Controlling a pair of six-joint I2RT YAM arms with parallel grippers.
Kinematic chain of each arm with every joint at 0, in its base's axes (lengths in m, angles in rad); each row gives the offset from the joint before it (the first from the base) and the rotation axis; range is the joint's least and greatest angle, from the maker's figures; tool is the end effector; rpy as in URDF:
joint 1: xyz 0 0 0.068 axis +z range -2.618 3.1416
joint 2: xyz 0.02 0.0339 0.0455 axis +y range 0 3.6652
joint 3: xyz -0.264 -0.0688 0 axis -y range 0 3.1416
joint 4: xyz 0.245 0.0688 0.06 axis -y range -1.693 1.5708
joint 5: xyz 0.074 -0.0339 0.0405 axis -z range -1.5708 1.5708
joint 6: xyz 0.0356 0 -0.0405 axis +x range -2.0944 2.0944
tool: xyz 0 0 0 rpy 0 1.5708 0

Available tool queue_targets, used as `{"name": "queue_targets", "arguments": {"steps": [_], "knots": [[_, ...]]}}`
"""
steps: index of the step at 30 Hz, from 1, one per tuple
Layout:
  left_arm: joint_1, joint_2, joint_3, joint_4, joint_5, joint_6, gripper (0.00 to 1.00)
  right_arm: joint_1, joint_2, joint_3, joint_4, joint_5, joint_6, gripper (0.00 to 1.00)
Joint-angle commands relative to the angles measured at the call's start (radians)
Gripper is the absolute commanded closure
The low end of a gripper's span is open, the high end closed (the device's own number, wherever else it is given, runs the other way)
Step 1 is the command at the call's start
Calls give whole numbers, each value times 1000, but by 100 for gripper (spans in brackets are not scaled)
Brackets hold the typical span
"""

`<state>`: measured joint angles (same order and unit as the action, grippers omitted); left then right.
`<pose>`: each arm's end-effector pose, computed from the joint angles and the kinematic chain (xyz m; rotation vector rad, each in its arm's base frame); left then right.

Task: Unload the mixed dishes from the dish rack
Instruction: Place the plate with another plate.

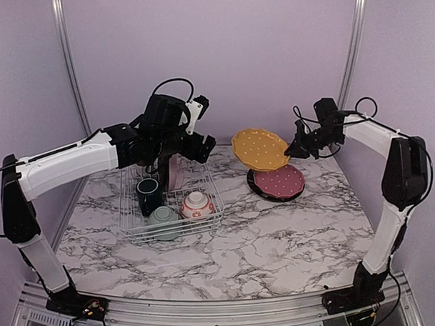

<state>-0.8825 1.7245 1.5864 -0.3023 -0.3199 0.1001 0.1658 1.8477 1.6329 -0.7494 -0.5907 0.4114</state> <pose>0.2684 -0.3087 0.3541 0.7561 1.8430 -0.1837 0.3946 0.0861 0.2888 0.0716 2.5699 0.9744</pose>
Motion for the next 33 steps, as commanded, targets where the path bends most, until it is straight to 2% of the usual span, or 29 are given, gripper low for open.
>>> {"name": "queue_targets", "arguments": {"steps": [1,10,33], "knots": [[62,-40,13,35,24,-166,1,-69,-62,-22,27,14,-78,100],[127,-26,-6,33,52,-253,1,-142,-64,-100,13,106,-136,100],[194,5,-31,23,88,-376,1,-144,6,-261,198,212,-120,100]]}}
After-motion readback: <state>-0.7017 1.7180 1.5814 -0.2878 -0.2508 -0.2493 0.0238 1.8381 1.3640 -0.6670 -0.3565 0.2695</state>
